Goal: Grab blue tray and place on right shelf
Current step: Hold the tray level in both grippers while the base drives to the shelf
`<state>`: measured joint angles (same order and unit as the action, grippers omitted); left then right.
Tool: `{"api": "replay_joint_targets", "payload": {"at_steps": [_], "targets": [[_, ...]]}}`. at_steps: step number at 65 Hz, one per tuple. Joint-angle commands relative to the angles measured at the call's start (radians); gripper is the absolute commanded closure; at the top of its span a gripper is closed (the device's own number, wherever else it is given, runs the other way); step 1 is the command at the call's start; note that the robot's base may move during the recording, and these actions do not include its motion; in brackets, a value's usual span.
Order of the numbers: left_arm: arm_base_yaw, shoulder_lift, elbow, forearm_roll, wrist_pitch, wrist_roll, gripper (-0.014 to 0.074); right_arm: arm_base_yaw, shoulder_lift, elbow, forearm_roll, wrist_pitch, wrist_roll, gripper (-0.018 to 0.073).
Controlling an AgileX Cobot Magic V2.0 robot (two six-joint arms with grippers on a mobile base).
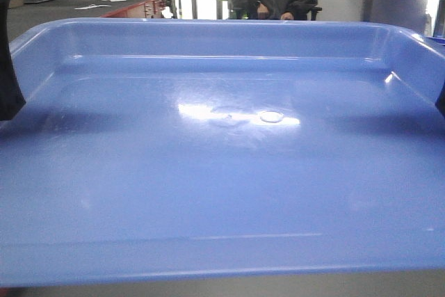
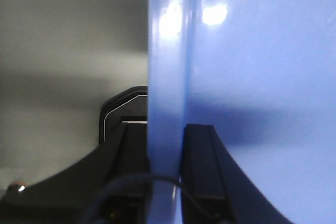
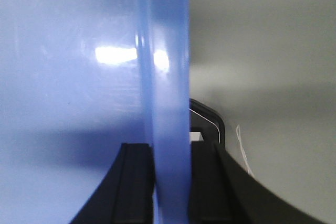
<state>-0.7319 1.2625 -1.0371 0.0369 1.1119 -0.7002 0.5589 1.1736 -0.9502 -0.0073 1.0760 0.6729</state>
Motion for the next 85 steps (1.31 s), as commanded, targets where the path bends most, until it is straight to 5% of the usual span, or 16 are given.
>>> {"api": "replay_joint_targets", "payload": {"at_steps": [1, 85], "targets": [[-0.011, -0.025, -0.023, -0.022, -0.015, -0.006, 0.0594, 0.001, -0.022, -0.031, 0.007, -0.048, 0.008, 0.0315], [-0.011, -0.025, -0.023, -0.027, -0.015, -0.006, 0.0593, 0.001, -0.022, -0.031, 0.007, -0.051, 0.008, 0.0315]]}}
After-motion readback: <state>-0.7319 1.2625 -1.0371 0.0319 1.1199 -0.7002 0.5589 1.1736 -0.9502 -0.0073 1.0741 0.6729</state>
